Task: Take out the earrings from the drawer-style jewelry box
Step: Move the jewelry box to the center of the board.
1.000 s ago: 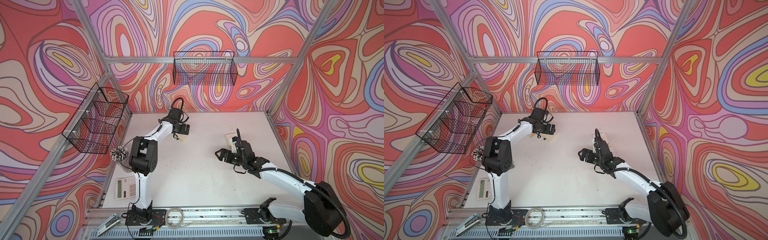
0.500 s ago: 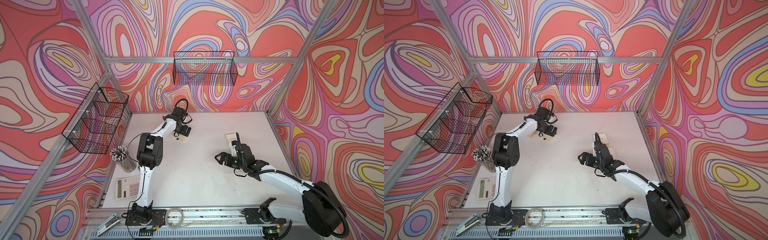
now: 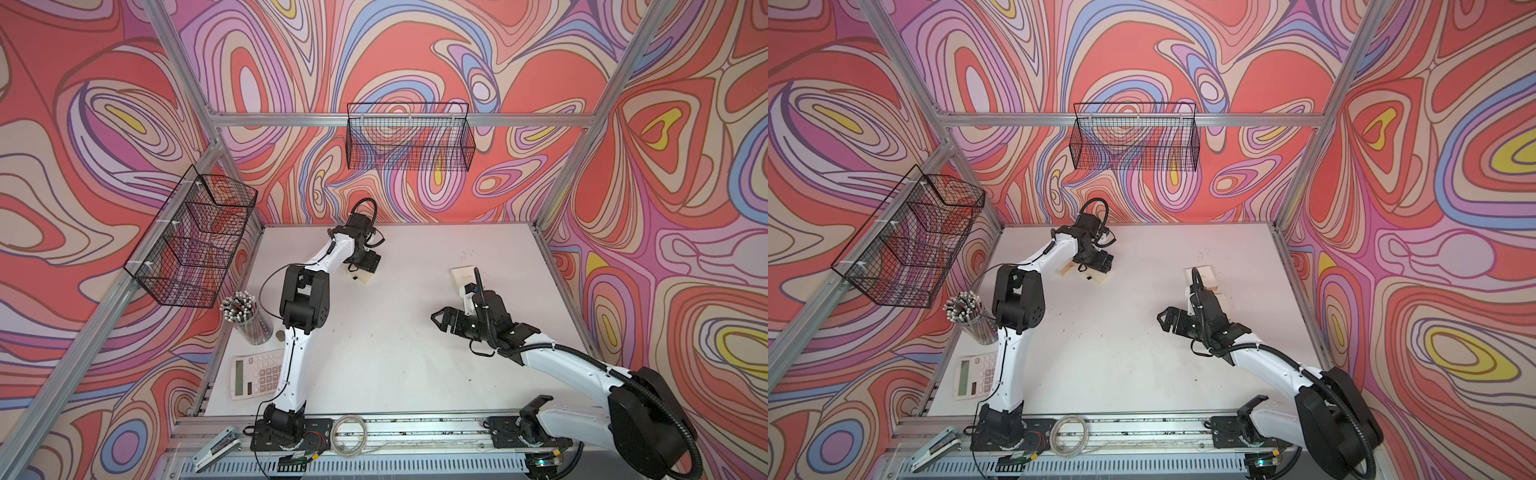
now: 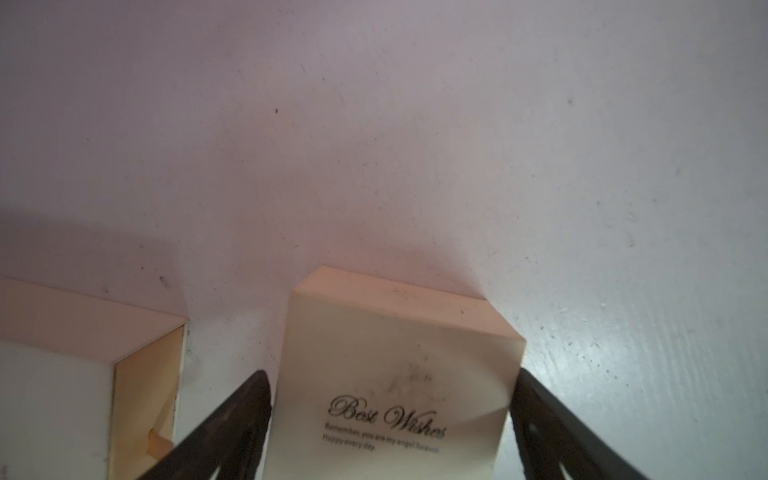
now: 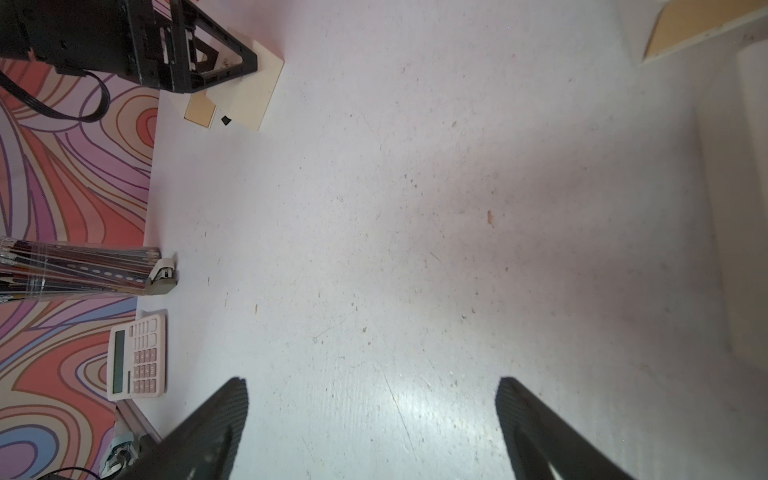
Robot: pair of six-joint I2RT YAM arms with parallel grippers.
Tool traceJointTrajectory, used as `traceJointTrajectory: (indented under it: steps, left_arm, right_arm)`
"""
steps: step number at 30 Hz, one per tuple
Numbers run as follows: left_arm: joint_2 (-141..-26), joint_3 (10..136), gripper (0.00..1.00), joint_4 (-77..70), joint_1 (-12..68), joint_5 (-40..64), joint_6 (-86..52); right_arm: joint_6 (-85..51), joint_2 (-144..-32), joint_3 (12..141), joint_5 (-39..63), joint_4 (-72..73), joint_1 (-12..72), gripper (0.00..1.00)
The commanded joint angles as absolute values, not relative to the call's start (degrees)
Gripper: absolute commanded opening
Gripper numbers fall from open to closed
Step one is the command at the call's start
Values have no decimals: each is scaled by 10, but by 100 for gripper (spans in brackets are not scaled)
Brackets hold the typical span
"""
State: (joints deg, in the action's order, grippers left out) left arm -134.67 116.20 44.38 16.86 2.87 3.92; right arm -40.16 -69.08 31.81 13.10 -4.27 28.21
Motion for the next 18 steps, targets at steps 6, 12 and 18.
traceJointTrajectory:
  steps: [6,12,18]
  left_arm:
    - [-1316,1109,77,446,170,12,-17]
    - [-1271,1054,71,436,185,20,-97]
    - [-1185,937,67,404,215,38,-268]
  right_arm:
    - [-407,-674,315,122,-47,285,98]
    - [-403,-664,322,115,-58,285,98]
    - [-394,-671,352,111,-62,285,98]
